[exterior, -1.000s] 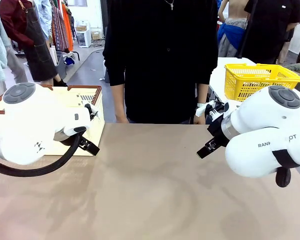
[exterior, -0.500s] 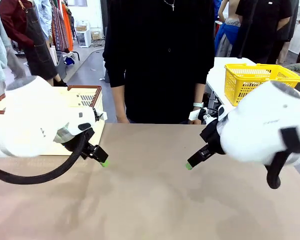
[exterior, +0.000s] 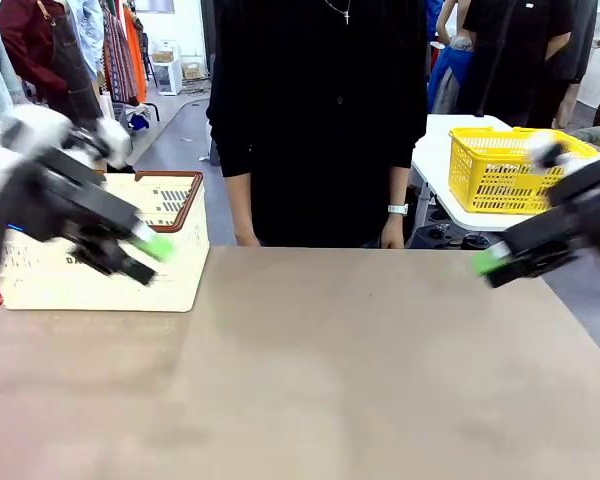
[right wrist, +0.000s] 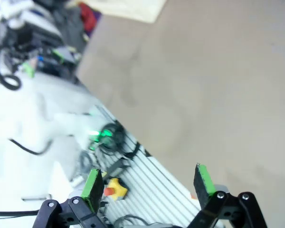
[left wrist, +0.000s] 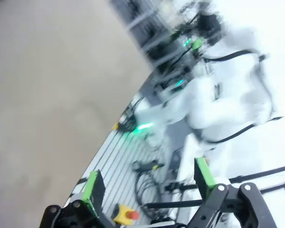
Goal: Place the drinks into the Shopping basket.
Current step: Pick up one drink and place it into the Shopping basket.
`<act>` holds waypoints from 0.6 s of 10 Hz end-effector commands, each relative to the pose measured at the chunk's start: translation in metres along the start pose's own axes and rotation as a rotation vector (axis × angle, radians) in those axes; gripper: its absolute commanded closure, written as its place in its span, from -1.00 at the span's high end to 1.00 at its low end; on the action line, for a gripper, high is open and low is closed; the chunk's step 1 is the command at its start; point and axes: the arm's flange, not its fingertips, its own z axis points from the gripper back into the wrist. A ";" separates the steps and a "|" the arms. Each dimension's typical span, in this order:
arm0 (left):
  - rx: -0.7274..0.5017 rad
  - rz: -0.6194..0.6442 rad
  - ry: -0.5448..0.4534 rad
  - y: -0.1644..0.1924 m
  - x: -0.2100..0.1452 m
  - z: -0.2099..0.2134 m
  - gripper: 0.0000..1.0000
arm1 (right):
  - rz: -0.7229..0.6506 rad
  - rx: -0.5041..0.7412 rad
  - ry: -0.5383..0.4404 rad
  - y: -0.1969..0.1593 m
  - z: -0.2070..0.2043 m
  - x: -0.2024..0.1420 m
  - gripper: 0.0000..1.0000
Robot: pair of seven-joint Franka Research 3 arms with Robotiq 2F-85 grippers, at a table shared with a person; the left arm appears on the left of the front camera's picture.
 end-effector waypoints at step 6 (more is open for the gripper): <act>-0.303 0.414 -0.658 0.178 -0.135 0.191 1.00 | -0.452 0.396 -0.626 -0.168 0.150 -0.153 1.00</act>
